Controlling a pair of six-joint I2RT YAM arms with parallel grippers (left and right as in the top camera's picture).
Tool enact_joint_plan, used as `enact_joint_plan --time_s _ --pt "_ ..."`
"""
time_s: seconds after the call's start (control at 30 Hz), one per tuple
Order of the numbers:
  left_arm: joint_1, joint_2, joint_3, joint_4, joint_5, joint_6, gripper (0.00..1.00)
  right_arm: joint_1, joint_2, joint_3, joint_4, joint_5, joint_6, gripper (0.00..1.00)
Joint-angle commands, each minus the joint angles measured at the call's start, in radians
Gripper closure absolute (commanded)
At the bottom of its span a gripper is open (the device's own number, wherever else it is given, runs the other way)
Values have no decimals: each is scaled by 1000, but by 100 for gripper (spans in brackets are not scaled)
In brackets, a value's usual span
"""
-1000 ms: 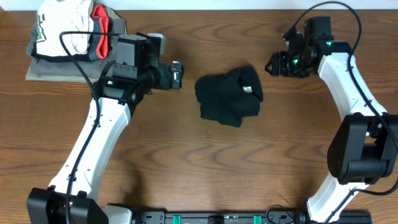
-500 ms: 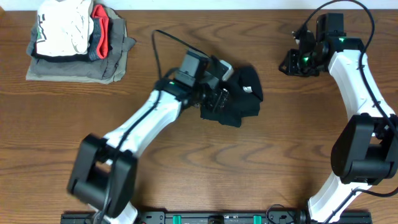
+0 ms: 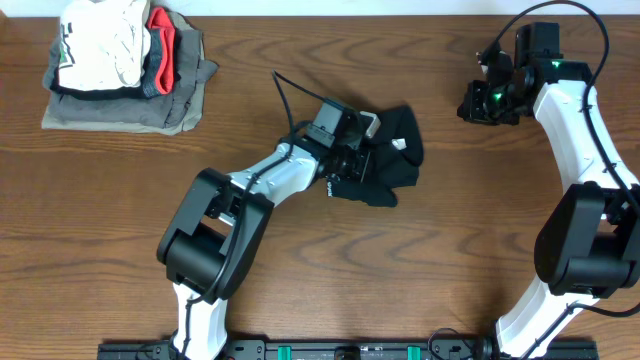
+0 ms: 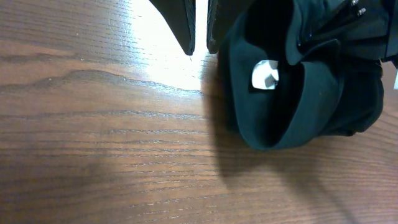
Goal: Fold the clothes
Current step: 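Grasp the folded black shirt bundle with the left gripper and lift it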
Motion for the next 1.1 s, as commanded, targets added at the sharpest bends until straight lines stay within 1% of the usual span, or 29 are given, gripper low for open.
enact_joint_plan --time_s 0.0,0.2,0.23,0.27,0.33,0.43,0.5,0.53,0.67,0.77,0.83,1.0,1.07 --pt "-25 64 -9 -13 -17 -80 94 -12 -29 16 -2 8 -14 93" --pt "10 55 -2 -28 -18 -79 93 -13 -29 16 -2 8 -15 92" --pt "22 55 -2 -38 -18 -71 87 -13 -29 16 -4 8 -15 92" --pt "39 55 -2 -54 -21 -55 84 -13 -29 16 -4 8 -15 92" --pt "79 55 0 -90 -23 -20 70 -13 -29 16 -5 8 -15 92" --pt "154 55 1 -119 -35 -13 52 -13 -29 16 -7 8 -15 92" --pt "209 55 1 -105 -35 -13 44 -13 -29 16 -8 8 -15 92" --pt "237 55 1 -92 -35 -13 42 -13 -29 16 -8 8 -15 92" --pt "356 55 1 -37 -36 -14 42 -13 -29 16 -12 8 -15 92" --pt "422 55 1 -33 -34 -46 42 -13 -29 16 -16 8 -15 92" --pt "462 55 2 -36 8 -55 42 -13 -29 16 -15 8 -15 92" --pt "484 49 15 -36 115 -51 42 -13 -29 16 -14 7 -14 92" --pt "480 33 22 -37 131 -16 43 -13 -29 16 -15 7 -14 91"
